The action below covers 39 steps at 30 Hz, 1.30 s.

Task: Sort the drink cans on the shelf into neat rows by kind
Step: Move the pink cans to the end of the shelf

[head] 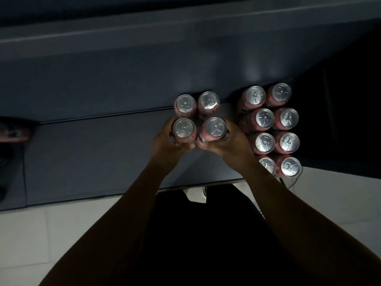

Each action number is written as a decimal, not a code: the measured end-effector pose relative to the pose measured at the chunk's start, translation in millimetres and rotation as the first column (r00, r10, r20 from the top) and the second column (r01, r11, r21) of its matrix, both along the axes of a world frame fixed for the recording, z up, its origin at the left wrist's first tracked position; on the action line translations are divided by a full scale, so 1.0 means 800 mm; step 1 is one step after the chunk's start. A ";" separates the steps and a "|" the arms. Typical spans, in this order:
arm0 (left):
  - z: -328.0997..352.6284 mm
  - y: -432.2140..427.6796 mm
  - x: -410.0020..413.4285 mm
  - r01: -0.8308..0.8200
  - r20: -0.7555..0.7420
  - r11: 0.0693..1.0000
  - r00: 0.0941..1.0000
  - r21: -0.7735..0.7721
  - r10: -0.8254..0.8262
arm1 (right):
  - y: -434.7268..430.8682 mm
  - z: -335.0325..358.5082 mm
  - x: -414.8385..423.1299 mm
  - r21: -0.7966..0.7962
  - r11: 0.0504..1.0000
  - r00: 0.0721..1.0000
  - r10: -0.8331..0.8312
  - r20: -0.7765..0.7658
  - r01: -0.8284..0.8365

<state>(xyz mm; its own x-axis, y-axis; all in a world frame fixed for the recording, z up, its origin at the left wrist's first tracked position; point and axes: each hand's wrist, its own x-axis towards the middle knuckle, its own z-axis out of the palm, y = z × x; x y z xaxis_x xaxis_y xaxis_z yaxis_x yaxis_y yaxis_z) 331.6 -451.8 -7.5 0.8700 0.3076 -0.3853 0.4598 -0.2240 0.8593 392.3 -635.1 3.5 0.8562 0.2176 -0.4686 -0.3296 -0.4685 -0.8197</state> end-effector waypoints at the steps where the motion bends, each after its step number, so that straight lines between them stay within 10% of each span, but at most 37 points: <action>1: -0.008 -0.004 0.001 -0.035 0.000 0.999 0.999 -0.001 0.035 | -0.001 -0.003 0.002 -0.024 0.999 1.000 0.022 0.016 -0.022; 23: -0.037 -0.014 0.003 -0.028 -0.039 0.995 0.999 0.091 0.032 | -0.003 -0.024 0.008 -0.202 0.969 0.975 0.173 0.138 -0.143; 39: 0.149 -0.008 -0.080 0.155 -0.243 0.625 0.968 0.765 0.057 | 0.053 0.151 -0.027 -0.732 0.532 0.711 0.697 0.092 -0.426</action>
